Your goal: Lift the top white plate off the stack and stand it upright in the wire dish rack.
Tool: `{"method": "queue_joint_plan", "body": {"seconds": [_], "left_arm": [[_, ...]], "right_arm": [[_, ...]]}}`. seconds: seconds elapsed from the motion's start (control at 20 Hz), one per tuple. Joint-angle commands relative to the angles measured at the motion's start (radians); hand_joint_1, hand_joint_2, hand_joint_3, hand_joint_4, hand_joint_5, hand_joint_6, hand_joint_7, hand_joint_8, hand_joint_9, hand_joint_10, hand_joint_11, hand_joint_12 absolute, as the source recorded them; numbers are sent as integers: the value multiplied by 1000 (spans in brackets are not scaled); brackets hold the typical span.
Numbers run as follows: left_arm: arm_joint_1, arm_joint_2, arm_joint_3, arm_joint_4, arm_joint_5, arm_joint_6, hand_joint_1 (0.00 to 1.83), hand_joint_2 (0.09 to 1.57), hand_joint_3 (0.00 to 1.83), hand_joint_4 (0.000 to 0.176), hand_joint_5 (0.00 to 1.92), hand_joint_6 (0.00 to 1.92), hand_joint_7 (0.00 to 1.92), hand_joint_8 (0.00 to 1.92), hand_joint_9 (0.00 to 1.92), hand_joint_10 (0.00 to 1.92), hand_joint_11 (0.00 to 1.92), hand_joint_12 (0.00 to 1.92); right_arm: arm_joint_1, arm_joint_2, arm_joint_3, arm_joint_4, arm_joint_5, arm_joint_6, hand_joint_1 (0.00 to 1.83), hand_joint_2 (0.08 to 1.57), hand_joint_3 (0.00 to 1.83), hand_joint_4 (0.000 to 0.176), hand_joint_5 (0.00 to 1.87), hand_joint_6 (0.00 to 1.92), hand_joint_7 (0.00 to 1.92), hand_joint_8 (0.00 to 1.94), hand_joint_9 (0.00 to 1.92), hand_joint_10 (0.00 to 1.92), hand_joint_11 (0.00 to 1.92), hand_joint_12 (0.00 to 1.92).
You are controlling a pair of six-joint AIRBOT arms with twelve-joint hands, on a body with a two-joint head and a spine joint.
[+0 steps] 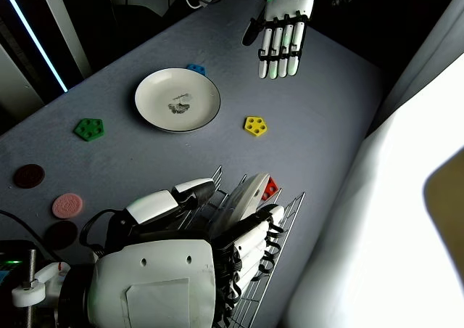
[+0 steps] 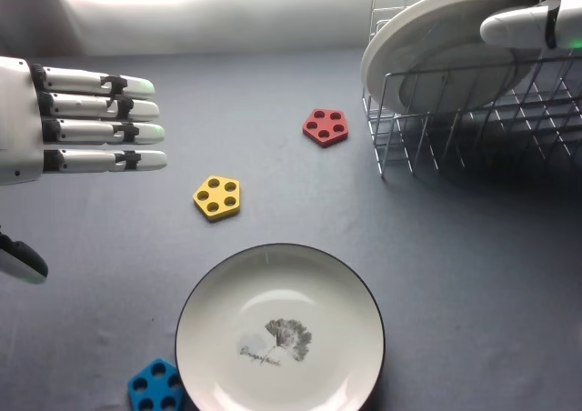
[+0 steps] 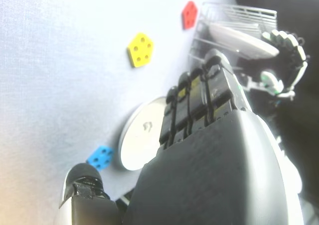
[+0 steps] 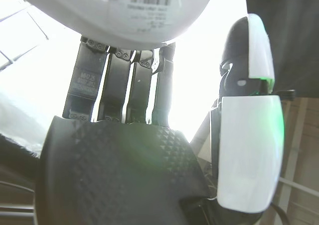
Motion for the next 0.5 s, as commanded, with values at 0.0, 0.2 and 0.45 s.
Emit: {"method": "queue_joint_plan", "body": {"seconds": [0.0,0.2,0.45], "left_arm": [[-17,11,1,-77,-65,8,54,924,0,0,69,6,91,5,80,7,92,11],[-17,12,1,-79,-66,8,77,925,0,0,55,1,76,3,69,7,80,7],[-17,13,1,-80,-67,8,67,918,0,0,78,8,98,9,86,10,97,13]], "right_arm": [[0,10,10,50,91,4,1016,957,0,0,698,0,738,0,795,2,887,4],[0,10,10,51,100,2,1024,961,0,0,701,5,762,9,827,12,904,12],[0,10,10,51,114,-21,1036,953,0,0,723,8,784,10,843,12,912,15]]}}
